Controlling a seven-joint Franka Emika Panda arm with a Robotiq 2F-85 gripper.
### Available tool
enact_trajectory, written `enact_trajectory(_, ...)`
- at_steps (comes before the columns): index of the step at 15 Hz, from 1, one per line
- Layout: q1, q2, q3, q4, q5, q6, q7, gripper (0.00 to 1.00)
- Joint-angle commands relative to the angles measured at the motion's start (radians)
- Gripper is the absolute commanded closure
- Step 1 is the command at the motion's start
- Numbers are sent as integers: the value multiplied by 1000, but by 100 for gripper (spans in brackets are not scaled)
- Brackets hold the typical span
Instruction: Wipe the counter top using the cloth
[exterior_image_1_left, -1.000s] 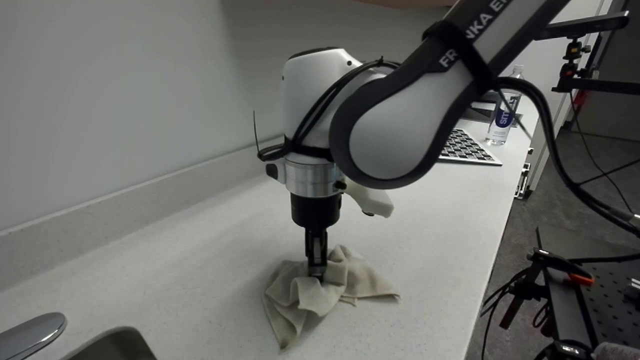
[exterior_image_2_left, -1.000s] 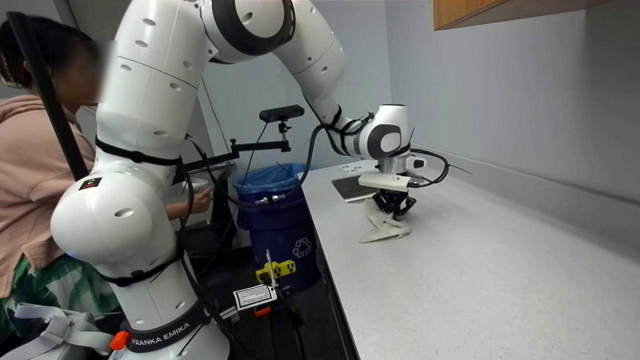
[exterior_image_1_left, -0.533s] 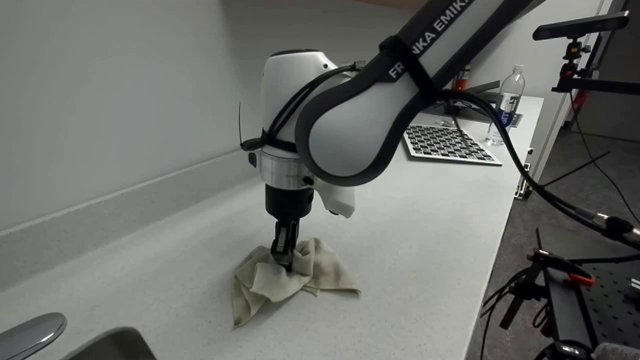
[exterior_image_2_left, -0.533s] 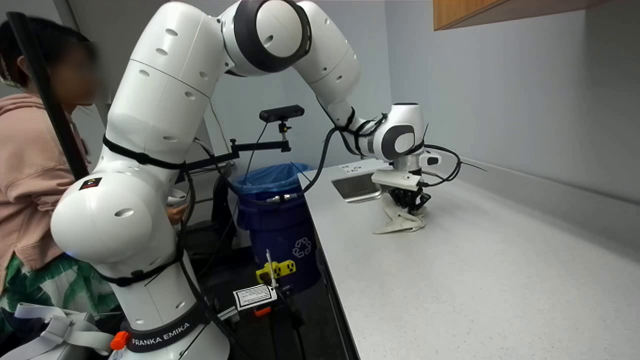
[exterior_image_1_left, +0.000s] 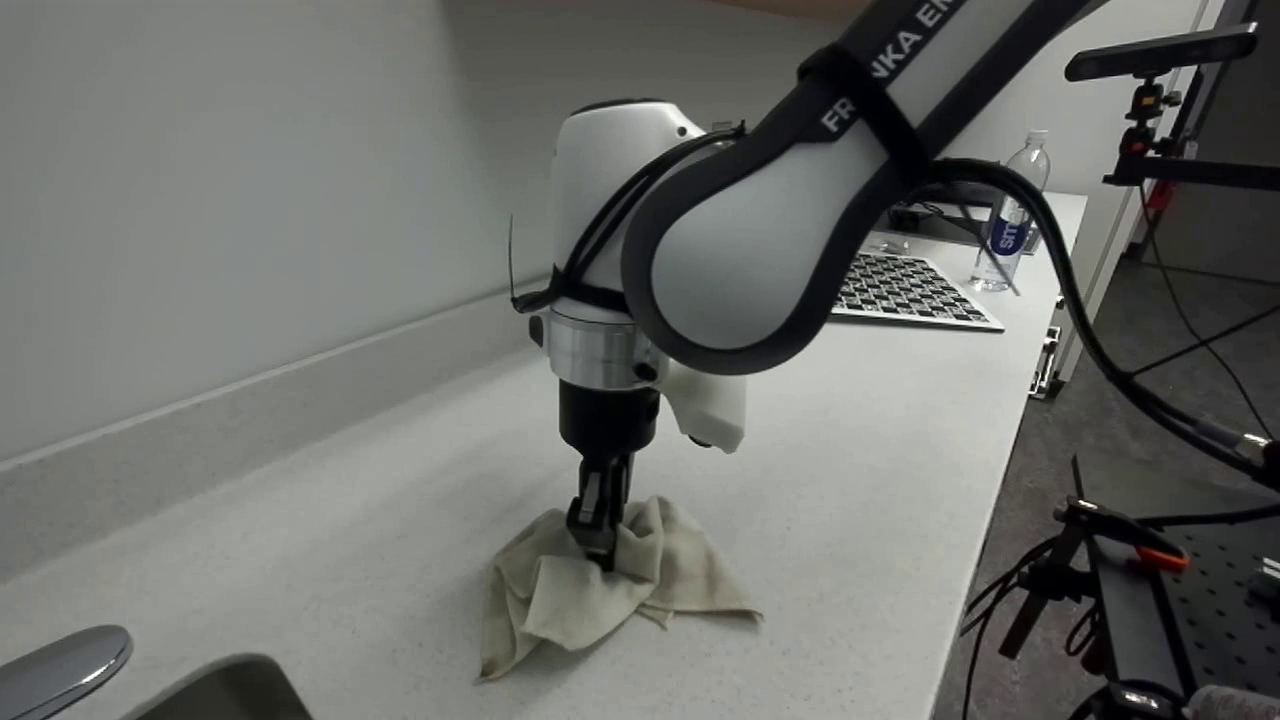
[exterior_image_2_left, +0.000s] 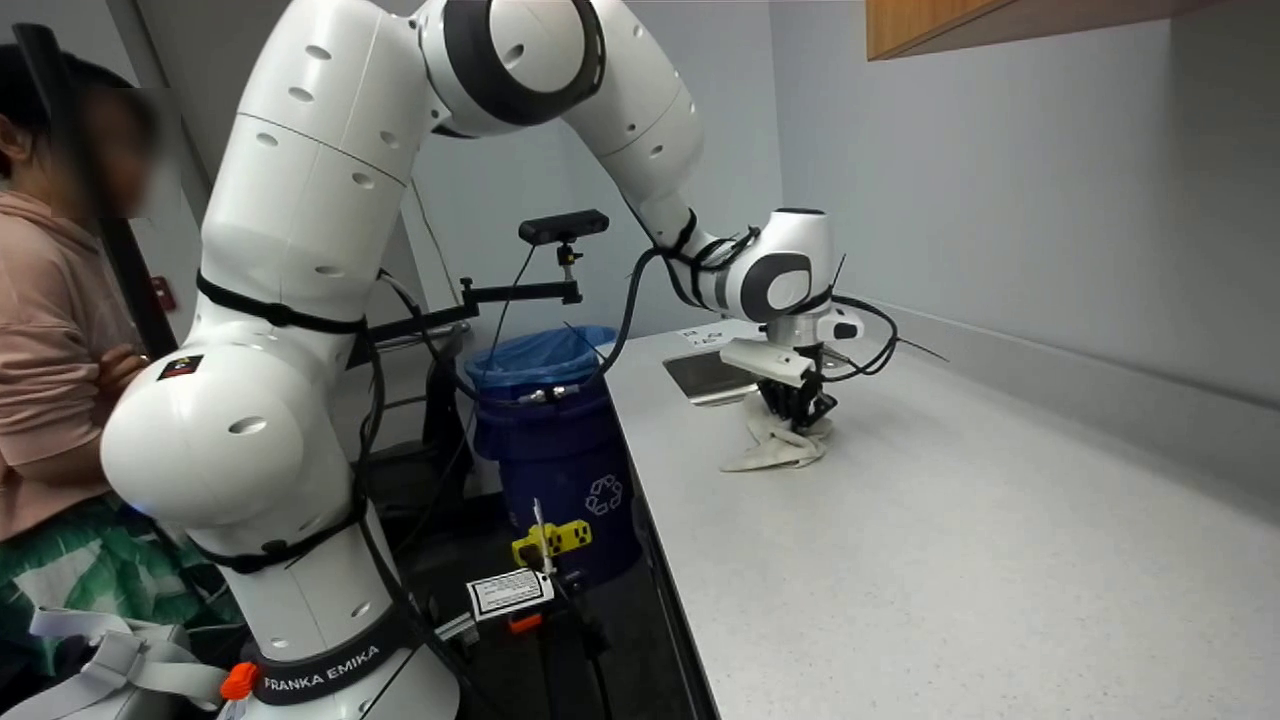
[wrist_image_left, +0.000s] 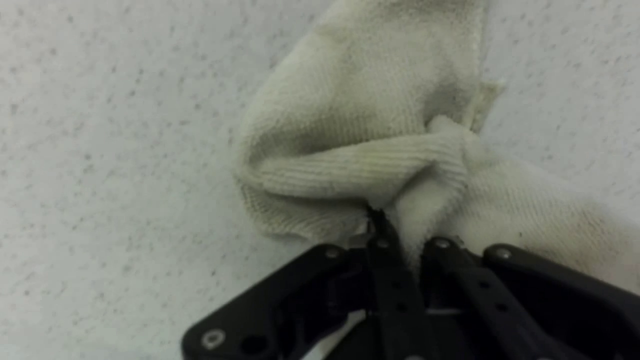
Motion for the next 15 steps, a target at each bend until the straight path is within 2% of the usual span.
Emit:
enact_trajectory(1,-10,-81,49,-201,85,23,8,98)
enact_trajectory(6,-13,-186,101,-375,199,5,-17,98)
enact_trajectory(9,-12,-224,119,-434,251,-12,-31,98)
enact_trajectory(12,-5,-220,113,-434,252,-31,-39,98)
enact_trajectory(15,6,-158,77,-354,187,-43,-25,98)
